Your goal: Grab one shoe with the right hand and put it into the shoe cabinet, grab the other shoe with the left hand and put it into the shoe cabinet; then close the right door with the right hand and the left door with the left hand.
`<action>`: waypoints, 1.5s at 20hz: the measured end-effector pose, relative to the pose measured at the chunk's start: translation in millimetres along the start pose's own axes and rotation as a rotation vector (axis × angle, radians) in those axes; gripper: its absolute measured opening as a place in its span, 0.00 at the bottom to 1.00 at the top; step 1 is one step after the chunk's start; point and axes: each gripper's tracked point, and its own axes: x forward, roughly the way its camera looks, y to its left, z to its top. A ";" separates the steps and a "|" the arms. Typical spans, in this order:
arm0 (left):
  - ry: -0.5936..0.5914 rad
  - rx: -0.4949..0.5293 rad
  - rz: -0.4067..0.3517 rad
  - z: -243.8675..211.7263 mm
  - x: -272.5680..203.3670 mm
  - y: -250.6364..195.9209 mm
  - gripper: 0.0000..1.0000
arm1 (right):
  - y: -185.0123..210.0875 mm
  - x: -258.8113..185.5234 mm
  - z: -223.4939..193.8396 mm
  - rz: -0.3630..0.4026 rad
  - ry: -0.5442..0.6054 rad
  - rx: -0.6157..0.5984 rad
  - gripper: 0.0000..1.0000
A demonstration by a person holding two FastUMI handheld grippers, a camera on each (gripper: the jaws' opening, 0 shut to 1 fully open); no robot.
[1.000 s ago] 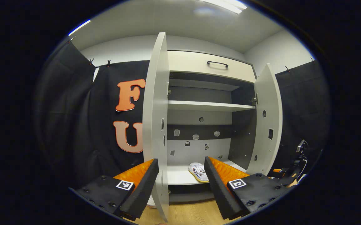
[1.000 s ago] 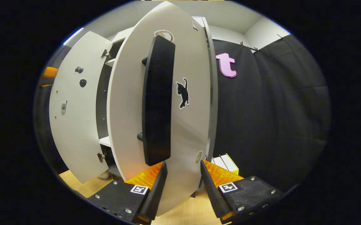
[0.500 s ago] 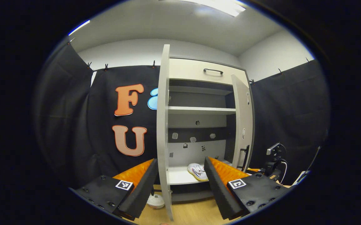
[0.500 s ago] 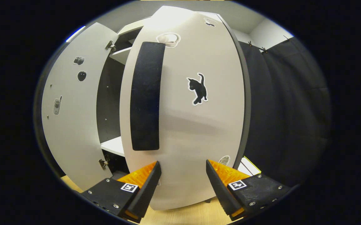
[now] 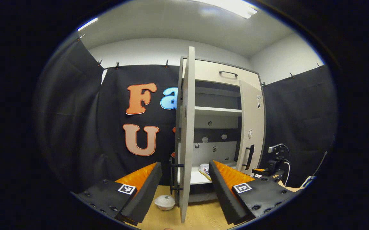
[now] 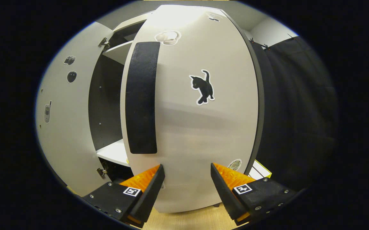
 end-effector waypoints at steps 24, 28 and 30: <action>0.151 -0.057 0.050 -114.6 62.7 82.0 0.96 | 1.0 10.6 -4.4 -0.081 0.056 0.011 0.91; 0.153 -0.033 0.038 -112.7 70.0 79.0 0.99 | -1.1 -1.7 2.7 -0.084 0.039 0.030 0.92; 0.155 0.017 0.035 -108.2 71.4 72.6 0.97 | -5.5 -13.7 7.8 -0.092 0.021 0.021 0.92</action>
